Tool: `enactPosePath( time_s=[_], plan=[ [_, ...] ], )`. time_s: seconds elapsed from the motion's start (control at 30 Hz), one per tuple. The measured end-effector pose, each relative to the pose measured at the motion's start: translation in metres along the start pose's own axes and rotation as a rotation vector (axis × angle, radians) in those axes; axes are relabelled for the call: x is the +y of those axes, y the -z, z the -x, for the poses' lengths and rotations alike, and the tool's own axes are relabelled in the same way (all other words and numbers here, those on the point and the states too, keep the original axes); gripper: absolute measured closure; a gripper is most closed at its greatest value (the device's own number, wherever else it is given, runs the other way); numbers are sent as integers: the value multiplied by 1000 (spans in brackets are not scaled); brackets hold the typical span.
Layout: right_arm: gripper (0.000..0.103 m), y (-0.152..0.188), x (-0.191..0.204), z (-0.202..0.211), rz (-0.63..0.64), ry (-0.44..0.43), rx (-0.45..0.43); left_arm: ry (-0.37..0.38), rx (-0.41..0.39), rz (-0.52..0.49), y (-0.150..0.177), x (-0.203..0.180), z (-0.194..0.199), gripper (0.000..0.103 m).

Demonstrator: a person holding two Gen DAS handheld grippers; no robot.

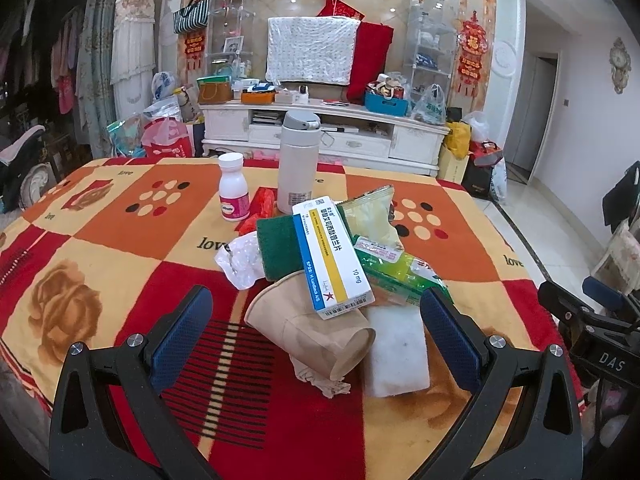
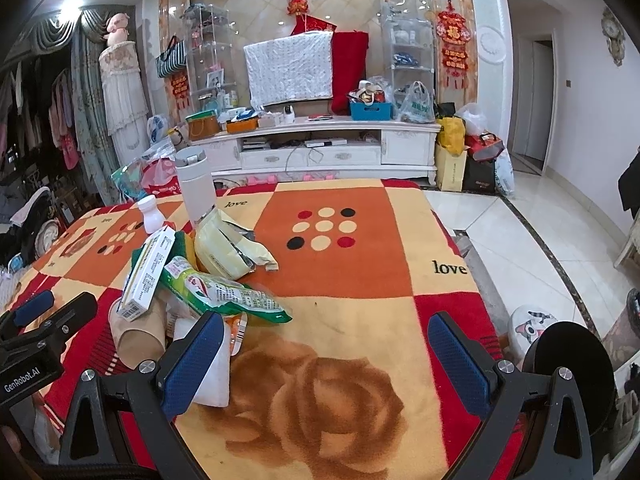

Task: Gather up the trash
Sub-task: 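Move both grippers toward the trash pile on the blanket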

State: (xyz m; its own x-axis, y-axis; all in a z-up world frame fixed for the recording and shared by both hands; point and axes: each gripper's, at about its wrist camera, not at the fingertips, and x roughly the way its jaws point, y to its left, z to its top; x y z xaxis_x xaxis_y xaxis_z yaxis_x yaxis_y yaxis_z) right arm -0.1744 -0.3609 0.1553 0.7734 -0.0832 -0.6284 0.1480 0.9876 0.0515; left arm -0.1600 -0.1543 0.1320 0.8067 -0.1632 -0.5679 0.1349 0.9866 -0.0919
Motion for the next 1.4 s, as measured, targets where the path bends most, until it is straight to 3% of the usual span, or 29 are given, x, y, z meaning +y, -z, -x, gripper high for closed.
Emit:
enactPosePath(
  time_s=[1.03,1.4],
  plan=[
    [2,9,7,-21,13,-82,81,-37,66,17,5,25,-20,0],
    [2,7,25,-34,55,-135,106,-23,113,97,-5,52,-30,0]
  ],
)
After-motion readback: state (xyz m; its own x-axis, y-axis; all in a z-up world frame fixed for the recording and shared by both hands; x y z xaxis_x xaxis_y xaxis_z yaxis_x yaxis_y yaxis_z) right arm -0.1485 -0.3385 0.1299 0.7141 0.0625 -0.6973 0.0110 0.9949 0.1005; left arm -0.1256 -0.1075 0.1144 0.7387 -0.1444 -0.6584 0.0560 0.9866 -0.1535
